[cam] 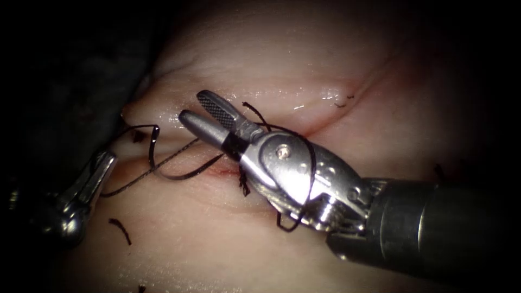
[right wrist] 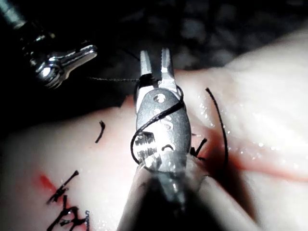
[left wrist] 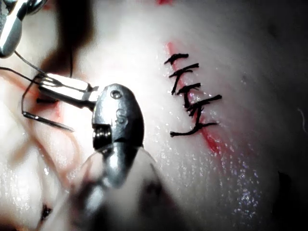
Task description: Wound Closure
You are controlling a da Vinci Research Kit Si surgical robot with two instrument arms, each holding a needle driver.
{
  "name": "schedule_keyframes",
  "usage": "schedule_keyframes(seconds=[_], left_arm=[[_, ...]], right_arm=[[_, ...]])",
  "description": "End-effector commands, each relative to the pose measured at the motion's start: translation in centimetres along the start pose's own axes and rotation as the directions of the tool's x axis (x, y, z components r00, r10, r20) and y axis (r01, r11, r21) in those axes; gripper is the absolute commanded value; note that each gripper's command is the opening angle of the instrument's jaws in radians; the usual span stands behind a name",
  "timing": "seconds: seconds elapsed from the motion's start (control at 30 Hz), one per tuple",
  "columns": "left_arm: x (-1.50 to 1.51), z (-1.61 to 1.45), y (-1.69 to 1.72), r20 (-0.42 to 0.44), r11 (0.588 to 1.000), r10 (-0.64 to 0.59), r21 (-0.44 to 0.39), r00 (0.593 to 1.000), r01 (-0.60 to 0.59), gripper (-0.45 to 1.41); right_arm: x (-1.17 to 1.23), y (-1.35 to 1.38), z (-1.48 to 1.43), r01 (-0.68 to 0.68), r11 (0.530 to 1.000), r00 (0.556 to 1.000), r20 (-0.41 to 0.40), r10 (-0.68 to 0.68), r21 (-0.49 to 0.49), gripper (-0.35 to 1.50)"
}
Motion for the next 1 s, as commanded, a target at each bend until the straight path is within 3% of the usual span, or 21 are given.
schedule_keyframes(seconds=[0.03, 0.13, 0.27, 0.47, 0.57, 0.8, 1.0], left_arm=[[-0.04, -0.01, 0.09, 0.001, 1.0, 0.0, -0.001, 1.0, 0.0, -0.45], [0.02, -0.03, 0.15, 0.0, 1.0, -0.001, -0.001, 1.0, 0.001, -0.45], [0.14, -0.06, 0.15, -0.006, 1.0, -0.007, 0.004, 1.0, 0.007, -0.45], [0.45, 0.02, 0.05, -0.027, 0.999, -0.03, 0.013, 0.999, 0.031, -0.45], [0.6, 0.13, -0.01, -0.029, 1.0, -0.01, 0.006, 1.0, 0.01, -0.45], [0.8, 0.52, -0.09, -0.028, 1.0, 0.025, -0.018, 0.999, -0.025, -0.45], [0.66, 0.79, -0.13, -0.031, 0.998, 0.064, -0.023, 0.998, -0.064, -0.45]], right_arm=[[-0.06, -0.02, 0.07, -0.007, 1.0, 1.0, 0.028, 0.008, -0.027, 0.12], [-0.09, -0.01, 0.09, 0.019, 0.998, 0.994, 0.105, -0.012, -0.059, 0.14], [-0.17, -0.01, 0.11, 0.056, 0.997, 0.974, 0.223, -0.043, -0.05, 0.32], [-0.43, -0.05, 0.14, 0.1, 0.994, 0.897, 0.429, -0.107, 0.04, 0.27], [-0.58, -0.1, 0.14, 0.084, 0.986, 0.872, 0.469, -0.142, 0.143, 0.32], [-0.82, -0.24, 0.08, 0.064, 0.961, 0.84, 0.506, -0.197, 0.269, 0.99], [-0.82, -0.25, 0.01, 0.042, 0.94, 0.854, 0.476, -0.21, 0.339, 1.06]])
